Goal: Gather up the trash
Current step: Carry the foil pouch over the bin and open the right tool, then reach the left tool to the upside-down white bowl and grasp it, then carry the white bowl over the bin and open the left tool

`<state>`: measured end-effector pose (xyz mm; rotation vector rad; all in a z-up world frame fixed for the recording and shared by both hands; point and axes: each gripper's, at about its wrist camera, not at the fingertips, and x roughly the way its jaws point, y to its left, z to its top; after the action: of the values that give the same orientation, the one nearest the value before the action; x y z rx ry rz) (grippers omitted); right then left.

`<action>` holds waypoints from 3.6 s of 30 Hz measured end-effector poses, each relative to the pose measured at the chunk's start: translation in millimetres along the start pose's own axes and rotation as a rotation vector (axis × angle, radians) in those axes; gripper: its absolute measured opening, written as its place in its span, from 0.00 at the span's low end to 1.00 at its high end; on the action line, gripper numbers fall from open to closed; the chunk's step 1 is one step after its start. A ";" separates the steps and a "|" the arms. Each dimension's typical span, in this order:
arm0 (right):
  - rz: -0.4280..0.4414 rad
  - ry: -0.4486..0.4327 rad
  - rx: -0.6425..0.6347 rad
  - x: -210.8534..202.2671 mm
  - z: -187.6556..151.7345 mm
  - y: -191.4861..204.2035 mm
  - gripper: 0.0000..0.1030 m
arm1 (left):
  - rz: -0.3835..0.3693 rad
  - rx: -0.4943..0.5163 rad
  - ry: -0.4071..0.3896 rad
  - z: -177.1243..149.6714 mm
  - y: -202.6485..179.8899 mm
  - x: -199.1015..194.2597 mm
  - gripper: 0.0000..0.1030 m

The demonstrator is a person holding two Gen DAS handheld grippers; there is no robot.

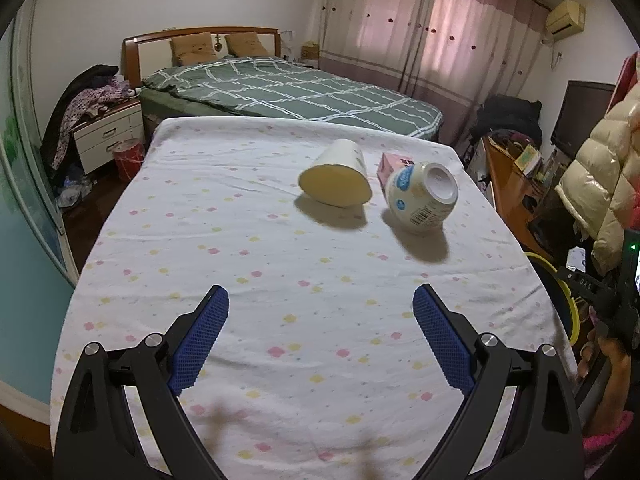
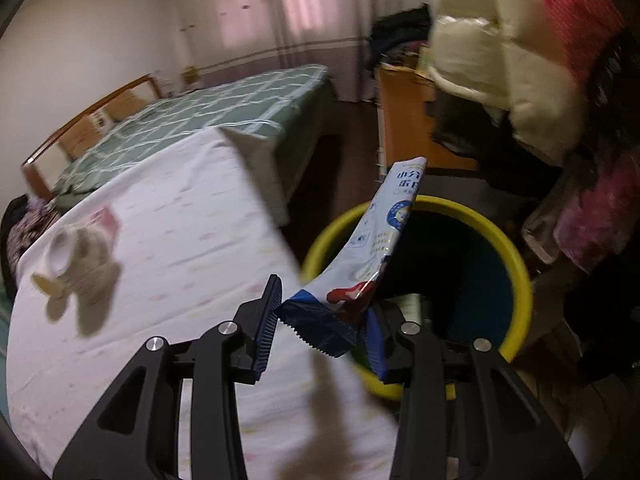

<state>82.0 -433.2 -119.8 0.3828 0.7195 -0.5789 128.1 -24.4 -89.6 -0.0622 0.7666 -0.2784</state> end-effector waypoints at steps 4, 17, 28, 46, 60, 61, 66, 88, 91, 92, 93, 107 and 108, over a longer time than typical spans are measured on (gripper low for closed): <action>-0.040 0.017 0.041 11.4 4.8 -22.7 0.37 | -0.005 0.023 0.013 3.5 -12.4 8.8 0.89; -0.049 0.076 0.136 31.4 7.4 -53.0 0.54 | -0.039 0.116 0.055 14.7 -63.8 38.4 0.89; -0.019 0.094 0.119 35.9 7.1 -50.2 0.57 | -0.054 0.173 0.100 24.9 -100.2 69.2 0.89; 0.048 0.119 0.100 40.5 6.5 -38.2 0.60 | -0.005 0.269 0.082 82.5 -143.7 142.6 0.89; 0.060 0.139 0.098 45.2 7.9 -35.5 0.60 | -0.003 0.280 0.113 98.2 -151.3 186.8 0.81; 0.061 0.140 0.098 45.5 7.9 -35.5 0.60 | -0.001 0.279 0.113 98.7 -151.0 188.0 0.79; 0.062 0.123 0.106 43.0 7.2 -35.9 0.60 | -0.002 0.272 0.111 99.8 -148.8 187.6 0.78; 0.027 0.014 0.159 7.1 6.2 -98.0 0.60 | -0.212 0.415 0.065 68.6 -264.8 124.4 0.78; 0.024 0.011 0.160 3.7 6.2 -109.3 0.60 | -0.243 0.443 0.080 60.7 -290.4 125.1 0.78; 0.025 0.012 0.162 2.6 5.9 -113.9 0.61 | -0.257 0.457 0.086 56.5 -302.0 126.2 0.78; 0.028 0.013 0.164 0.4 5.4 -118.3 0.61 | -0.266 0.467 0.091 53.6 -310.3 126.4 0.78; -0.022 -0.021 0.219 -26.5 0.0 -175.9 0.64 | -0.357 0.590 0.180 10.9 -408.8 142.8 0.78; -0.027 -0.025 0.225 -28.2 0.1 -179.8 0.64 | -0.360 0.596 0.188 8.0 -414.3 145.7 0.78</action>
<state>-45.4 -563.0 -123.3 0.5742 0.6376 -0.6921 139.9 -462.6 -117.5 0.3979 0.8298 -0.8541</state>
